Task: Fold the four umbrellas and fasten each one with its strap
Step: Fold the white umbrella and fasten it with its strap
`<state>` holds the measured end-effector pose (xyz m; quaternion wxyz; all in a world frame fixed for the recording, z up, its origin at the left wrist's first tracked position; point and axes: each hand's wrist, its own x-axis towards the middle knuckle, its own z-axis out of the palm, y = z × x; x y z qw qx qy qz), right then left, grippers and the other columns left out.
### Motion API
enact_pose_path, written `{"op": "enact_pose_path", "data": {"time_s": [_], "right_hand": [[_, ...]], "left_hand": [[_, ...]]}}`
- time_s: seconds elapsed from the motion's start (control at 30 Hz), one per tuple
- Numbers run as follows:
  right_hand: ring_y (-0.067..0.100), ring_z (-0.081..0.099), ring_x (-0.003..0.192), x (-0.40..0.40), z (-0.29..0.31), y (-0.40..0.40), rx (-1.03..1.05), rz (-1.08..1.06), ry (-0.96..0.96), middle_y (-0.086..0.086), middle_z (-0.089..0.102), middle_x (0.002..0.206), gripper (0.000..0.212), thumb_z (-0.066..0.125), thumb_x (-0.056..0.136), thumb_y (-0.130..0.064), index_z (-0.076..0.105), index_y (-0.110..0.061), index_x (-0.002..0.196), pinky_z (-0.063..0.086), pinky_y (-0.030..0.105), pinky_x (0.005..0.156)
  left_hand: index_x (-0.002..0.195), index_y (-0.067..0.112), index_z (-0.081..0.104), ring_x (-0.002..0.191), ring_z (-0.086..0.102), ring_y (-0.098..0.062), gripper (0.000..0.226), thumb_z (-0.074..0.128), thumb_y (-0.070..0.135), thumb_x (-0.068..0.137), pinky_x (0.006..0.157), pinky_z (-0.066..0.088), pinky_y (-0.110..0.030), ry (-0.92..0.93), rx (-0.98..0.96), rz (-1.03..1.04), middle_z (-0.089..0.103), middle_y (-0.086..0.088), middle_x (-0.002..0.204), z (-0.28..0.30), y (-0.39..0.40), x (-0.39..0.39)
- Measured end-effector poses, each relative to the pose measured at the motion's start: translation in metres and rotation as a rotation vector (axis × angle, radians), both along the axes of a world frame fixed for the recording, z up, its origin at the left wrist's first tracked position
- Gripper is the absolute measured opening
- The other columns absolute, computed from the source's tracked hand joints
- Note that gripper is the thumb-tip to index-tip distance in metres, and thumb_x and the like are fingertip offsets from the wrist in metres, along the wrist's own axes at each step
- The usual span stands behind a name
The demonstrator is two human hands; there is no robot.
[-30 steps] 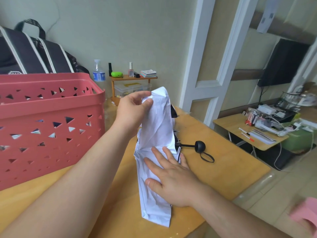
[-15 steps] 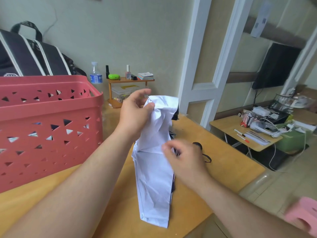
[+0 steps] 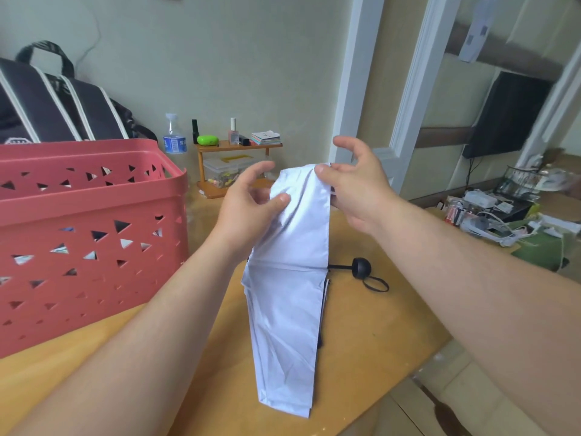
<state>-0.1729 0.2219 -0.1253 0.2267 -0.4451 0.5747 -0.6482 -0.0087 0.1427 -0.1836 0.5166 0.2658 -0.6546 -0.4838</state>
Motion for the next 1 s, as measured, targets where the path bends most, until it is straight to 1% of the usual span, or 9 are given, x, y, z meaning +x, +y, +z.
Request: {"op": "enact_pose_path", "data": {"time_s": [0.13,0.23,0.3,0.37,0.5,0.73,0.83,0.9,1.0], "right_hand": [[0.03,0.072,0.108,0.0,-0.013,0.004,0.009,0.046,-0.005,0.017,0.072,0.114,0.067,0.08,0.087,-0.017,0.047,-0.037,0.141,0.055,0.056,0.101],[0.035,0.073,0.1,0.005,-0.029,0.015,0.084,0.183,0.151,0.024,0.072,0.112,0.091,0.083,0.079,-0.025,0.032,-0.059,0.146,0.058,0.054,0.096],[0.043,0.065,0.084,0.004,-0.036,0.018,0.053,0.12,0.194,0.039,0.062,0.11,0.081,0.078,0.08,-0.024,0.037,-0.067,0.135,0.059,0.051,0.09],[0.029,0.054,0.076,0.002,-0.039,0.019,0.018,0.079,0.169,0.041,0.059,0.101,0.068,0.075,0.086,-0.019,0.044,-0.059,0.132,0.051,0.04,0.08],[0.018,0.057,0.08,0.007,-0.047,0.032,0.018,0.108,0.17,0.018,0.07,0.093,0.039,0.073,0.094,-0.007,0.061,-0.032,0.122,0.05,0.036,0.078],[0.015,0.044,0.068,0.013,-0.069,0.062,-0.006,0.074,0.17,0.007,0.05,0.074,0.024,0.074,0.093,-0.006,0.066,-0.028,0.101,0.039,0.027,0.065],[0.016,0.052,0.073,0.021,-0.077,0.069,-0.062,0.028,0.134,0.008,0.06,0.081,0.024,0.072,0.093,-0.005,0.067,-0.028,0.097,0.045,0.03,0.07],[0.017,0.065,0.091,0.024,-0.079,0.072,-0.052,0.059,0.131,-0.001,0.073,0.102,0.03,0.075,0.091,-0.006,0.069,-0.034,0.101,0.055,0.038,0.085],[0.012,0.067,0.105,0.027,-0.084,0.079,0.052,0.098,0.319,-0.018,0.068,0.116,0.049,0.081,0.083,-0.01,0.065,-0.046,0.112,0.057,0.039,0.095]], "left_hand": [[0.13,0.043,0.061,0.075,0.063,-0.017,0.042,0.072,0.028,0.093,0.081,0.06,-0.049,0.006,-0.006,0.067,0.071,-0.023,0.096,0.0,-0.007,0.003],[0.14,0.037,0.053,0.082,0.068,-0.018,0.043,0.064,0.021,0.102,0.083,0.063,-0.044,0.139,0.081,0.003,0.068,-0.013,0.096,0.002,-0.005,0.001],[0.134,0.039,0.055,0.093,0.073,-0.025,0.035,0.062,0.023,0.104,0.089,0.062,-0.041,0.181,0.121,-0.024,0.066,-0.008,0.105,0.006,0.0,-0.002],[0.127,0.038,0.059,0.093,0.072,-0.025,0.029,0.067,0.031,0.1,0.086,0.06,-0.04,0.067,0.09,0.002,0.067,-0.006,0.107,0.007,0.003,0.0],[0.128,0.043,0.061,0.082,0.069,-0.021,0.045,0.081,0.028,0.091,0.07,0.054,-0.032,-0.191,0.083,-0.131,0.069,-0.009,0.1,0.005,0.008,0.014],[0.114,0.021,0.066,0.052,0.04,-0.012,0.024,0.078,0.017,0.094,0.048,0.035,-0.022,-0.123,0.028,0.047,0.045,-0.006,0.069,-0.002,0.035,0.036],[0.114,0.025,0.066,0.059,0.044,-0.014,0.025,0.072,0.009,0.097,0.057,0.039,-0.027,-0.056,-0.009,0.011,0.048,-0.01,0.076,-0.012,0.056,0.04],[0.12,0.034,0.067,0.073,0.054,-0.016,0.042,0.071,0.001,0.095,0.069,0.048,-0.032,-0.06,-0.047,-0.041,0.06,-0.008,0.086,-0.019,0.07,0.043],[0.126,0.042,0.067,0.082,0.059,-0.012,0.06,0.069,-0.008,0.093,0.076,0.052,-0.024,-0.055,-0.024,-0.044,0.071,0.001,0.1,-0.025,0.078,0.05]]}}
